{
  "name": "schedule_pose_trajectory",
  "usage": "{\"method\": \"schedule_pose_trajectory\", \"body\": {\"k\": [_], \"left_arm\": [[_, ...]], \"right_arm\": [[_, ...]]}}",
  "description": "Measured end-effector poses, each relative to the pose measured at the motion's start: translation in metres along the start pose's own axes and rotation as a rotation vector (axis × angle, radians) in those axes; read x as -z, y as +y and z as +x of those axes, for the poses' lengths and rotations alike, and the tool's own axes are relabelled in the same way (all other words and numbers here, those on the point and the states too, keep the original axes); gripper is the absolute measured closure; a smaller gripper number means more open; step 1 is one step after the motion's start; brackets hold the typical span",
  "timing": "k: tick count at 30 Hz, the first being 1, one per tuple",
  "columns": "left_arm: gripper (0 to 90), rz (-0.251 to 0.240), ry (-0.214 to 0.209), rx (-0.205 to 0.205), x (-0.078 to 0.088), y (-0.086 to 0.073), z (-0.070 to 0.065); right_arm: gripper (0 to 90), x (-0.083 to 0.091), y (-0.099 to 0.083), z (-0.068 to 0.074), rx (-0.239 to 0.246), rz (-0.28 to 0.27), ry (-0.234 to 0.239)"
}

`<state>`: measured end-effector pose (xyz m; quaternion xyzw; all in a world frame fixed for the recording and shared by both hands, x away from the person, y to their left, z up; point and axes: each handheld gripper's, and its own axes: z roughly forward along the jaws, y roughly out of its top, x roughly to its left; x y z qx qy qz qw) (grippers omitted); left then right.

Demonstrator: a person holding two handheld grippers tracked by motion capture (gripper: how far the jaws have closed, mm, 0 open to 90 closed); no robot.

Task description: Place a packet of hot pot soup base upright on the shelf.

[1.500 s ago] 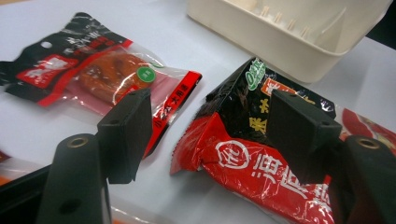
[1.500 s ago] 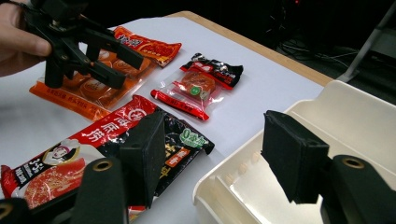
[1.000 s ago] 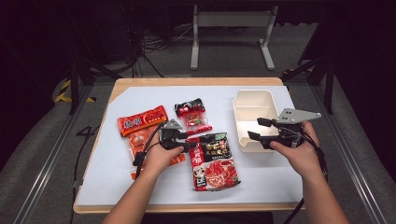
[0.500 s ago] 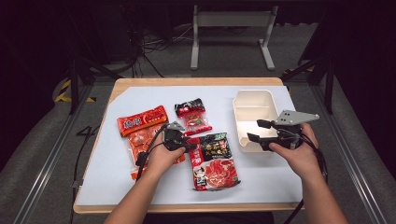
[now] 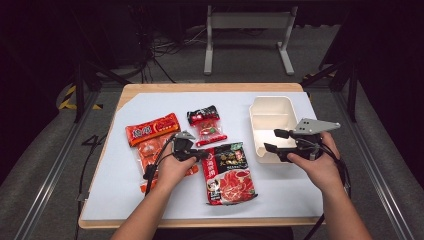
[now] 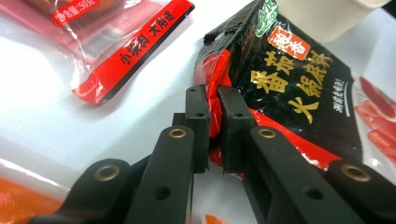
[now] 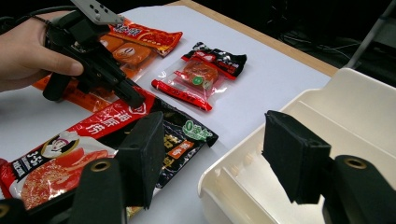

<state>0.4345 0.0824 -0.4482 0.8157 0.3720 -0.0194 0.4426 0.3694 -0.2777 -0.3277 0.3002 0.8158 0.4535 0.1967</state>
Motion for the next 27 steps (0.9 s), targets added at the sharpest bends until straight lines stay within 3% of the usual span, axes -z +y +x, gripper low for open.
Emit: {"method": "schedule_pose_trajectory", "body": {"k": [7,17,21,27], "left_arm": [[85.9,-0.07,-0.016,-0.01,0.014,0.007,-0.012],[86.5,-0.192,-0.054,-0.097,0.043,0.022,-0.037],[86.8,-0.249,-0.056,-0.126,0.057,0.026,-0.046],[87.0,-0.317,-0.038,-0.186,0.074,0.031,-0.06]], "right_arm": [[47.5,0.002,0.0,-0.001,0.001,-0.006,-0.013],[47.8,0.009,0.002,-0.002,-0.014,-0.017,-0.044],[48.4,0.013,0.004,-0.002,-0.037,-0.023,-0.038],[48.4,0.017,0.007,0.003,-0.03,-0.033,-0.021]]}}
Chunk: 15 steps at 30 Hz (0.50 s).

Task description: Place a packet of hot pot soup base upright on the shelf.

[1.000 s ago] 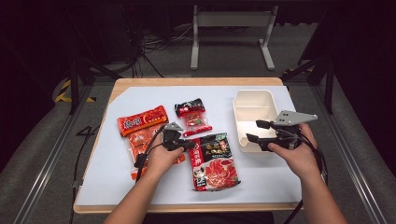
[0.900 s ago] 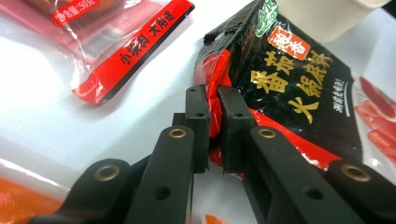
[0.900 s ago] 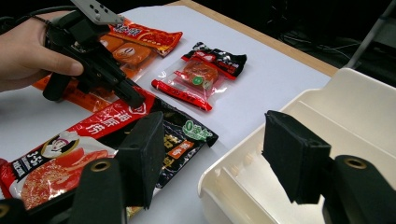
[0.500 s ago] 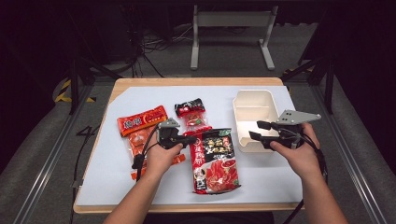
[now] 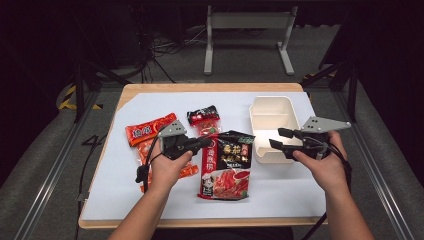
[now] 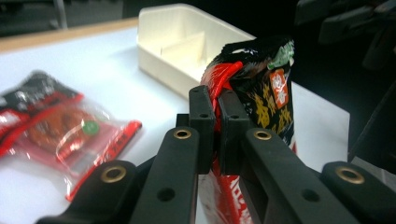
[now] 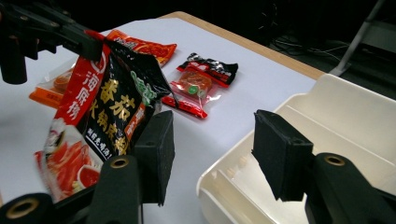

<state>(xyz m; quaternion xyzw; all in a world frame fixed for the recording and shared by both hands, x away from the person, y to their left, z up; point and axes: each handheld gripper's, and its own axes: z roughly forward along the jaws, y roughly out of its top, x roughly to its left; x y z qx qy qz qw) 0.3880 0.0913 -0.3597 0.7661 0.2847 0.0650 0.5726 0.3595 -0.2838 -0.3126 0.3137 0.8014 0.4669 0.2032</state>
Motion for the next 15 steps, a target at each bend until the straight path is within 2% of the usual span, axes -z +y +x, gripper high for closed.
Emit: {"method": "schedule_pose_trajectory", "body": {"k": [4,10,13,15], "left_arm": [[87.1,-0.039,0.023,-0.049,0.01,0.007,-0.009],[87.2,-0.079,0.049,-0.067,0.018,0.011,-0.016],[87.2,-0.088,0.054,-0.073,0.02,0.012,-0.017],[87.2,-0.112,0.068,-0.079,0.024,0.013,-0.02]], "right_arm": [[48.0,0.001,0.004,0.008,0.016,0.003,0.027],[46.4,-0.001,0.008,0.015,0.03,-0.003,0.068],[45.3,-0.003,0.009,0.018,0.032,0.0,0.072],[44.0,-0.008,0.01,0.022,0.033,0.002,0.093]]}}
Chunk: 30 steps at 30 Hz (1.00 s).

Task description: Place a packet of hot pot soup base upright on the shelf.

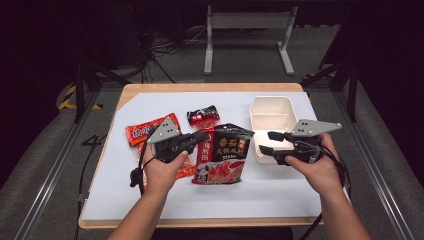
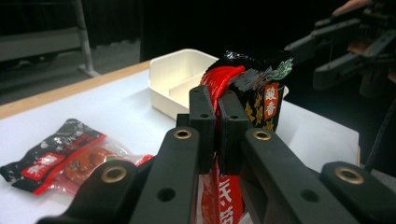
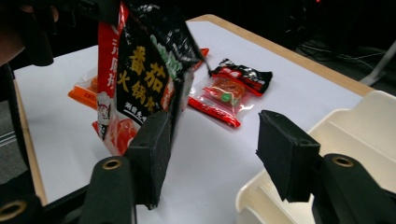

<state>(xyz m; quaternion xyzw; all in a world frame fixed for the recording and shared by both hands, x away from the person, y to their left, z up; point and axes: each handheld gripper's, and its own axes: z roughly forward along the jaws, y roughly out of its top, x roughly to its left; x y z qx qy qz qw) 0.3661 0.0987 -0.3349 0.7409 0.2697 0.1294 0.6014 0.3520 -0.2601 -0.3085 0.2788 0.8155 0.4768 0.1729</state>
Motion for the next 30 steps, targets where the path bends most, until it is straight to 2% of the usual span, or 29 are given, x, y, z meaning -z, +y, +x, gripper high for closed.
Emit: {"method": "schedule_pose_trajectory", "body": {"k": [6,14,16,18,19,21,27,30], "left_arm": [[87.1,-0.023,0.008,-0.015,0.004,0.003,-0.005],[87.2,-0.046,-0.013,-0.018,0.006,0.004,-0.011],[87.2,-0.053,-0.018,-0.02,0.007,0.005,-0.012],[87.1,-0.06,-0.025,-0.027,0.007,0.006,-0.013],[87.1,-0.061,-0.03,-0.025,0.007,0.006,-0.014],[87.1,-0.067,-0.033,-0.028,0.008,0.006,-0.014],[87.1,-0.075,-0.046,-0.029,0.007,0.006,-0.016],[87.0,-0.074,-0.049,-0.027,0.008,0.006,-0.016]], "right_arm": [[43.6,-0.016,0.004,0.008,0.001,0.011,0.042],[44.9,-0.037,0.011,0.018,0.005,-0.002,0.087],[45.8,-0.039,0.013,0.018,-0.007,-0.013,0.102],[46.8,-0.042,0.015,0.017,-0.041,-0.036,0.144],[48.0,-0.043,0.016,0.016,-0.066,-0.044,0.176],[49.4,-0.045,0.017,0.017,-0.075,-0.044,0.198],[58.3,-0.045,0.022,0.016,-0.06,-0.025,0.219],[68.0,-0.045,0.025,0.014,-0.041,0.01,0.232]]}}
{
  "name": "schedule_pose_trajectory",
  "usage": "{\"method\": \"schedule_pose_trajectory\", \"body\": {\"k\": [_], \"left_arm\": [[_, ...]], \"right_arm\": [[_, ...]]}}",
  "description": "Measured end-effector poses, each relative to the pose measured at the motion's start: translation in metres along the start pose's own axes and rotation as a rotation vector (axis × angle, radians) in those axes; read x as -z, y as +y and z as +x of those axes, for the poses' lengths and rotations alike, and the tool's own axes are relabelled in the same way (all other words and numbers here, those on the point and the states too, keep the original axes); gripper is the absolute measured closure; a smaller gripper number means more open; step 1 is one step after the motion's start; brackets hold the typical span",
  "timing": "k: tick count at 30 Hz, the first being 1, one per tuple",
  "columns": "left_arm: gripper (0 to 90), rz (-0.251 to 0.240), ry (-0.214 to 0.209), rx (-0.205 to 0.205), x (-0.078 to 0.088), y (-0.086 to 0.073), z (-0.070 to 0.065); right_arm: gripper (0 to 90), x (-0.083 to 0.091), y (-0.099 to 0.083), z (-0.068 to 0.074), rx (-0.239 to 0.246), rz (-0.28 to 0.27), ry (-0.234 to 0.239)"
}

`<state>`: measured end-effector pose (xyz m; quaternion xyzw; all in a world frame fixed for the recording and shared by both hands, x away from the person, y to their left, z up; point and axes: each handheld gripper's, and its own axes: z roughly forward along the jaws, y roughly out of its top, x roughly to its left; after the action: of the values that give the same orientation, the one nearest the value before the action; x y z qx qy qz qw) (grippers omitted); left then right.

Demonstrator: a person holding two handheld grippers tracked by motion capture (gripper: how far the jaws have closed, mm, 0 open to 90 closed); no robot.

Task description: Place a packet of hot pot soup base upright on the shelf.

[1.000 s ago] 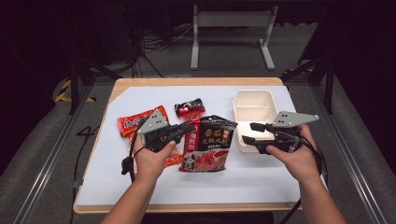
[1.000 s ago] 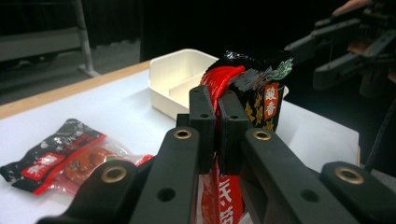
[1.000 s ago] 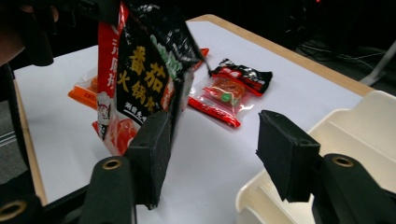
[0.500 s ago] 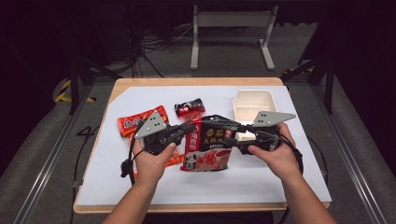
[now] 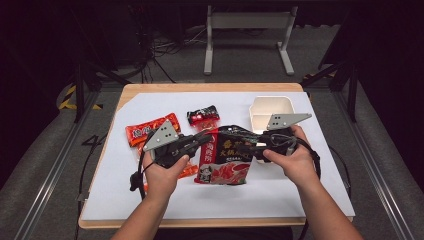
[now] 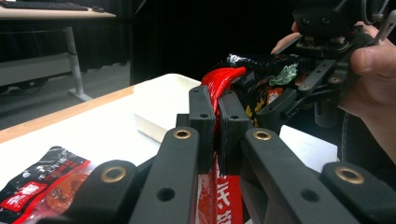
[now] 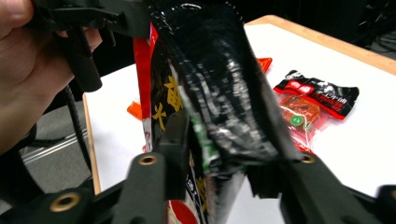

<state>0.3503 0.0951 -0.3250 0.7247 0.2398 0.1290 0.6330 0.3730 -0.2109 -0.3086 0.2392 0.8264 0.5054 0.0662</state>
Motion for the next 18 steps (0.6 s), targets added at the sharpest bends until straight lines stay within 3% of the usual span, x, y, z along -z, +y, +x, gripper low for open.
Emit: {"method": "schedule_pose_trajectory", "body": {"k": [5,18], "left_arm": [[86.8,0.001,-0.012,0.013,0.001,0.0,0.001],[83.6,0.001,-0.009,0.013,0.003,0.002,0.004]], "right_arm": [[73.6,0.001,0.003,-0.001,0.032,0.023,0.025],[77.3,0.006,0.013,-0.001,0.073,0.01,-0.013]]}}
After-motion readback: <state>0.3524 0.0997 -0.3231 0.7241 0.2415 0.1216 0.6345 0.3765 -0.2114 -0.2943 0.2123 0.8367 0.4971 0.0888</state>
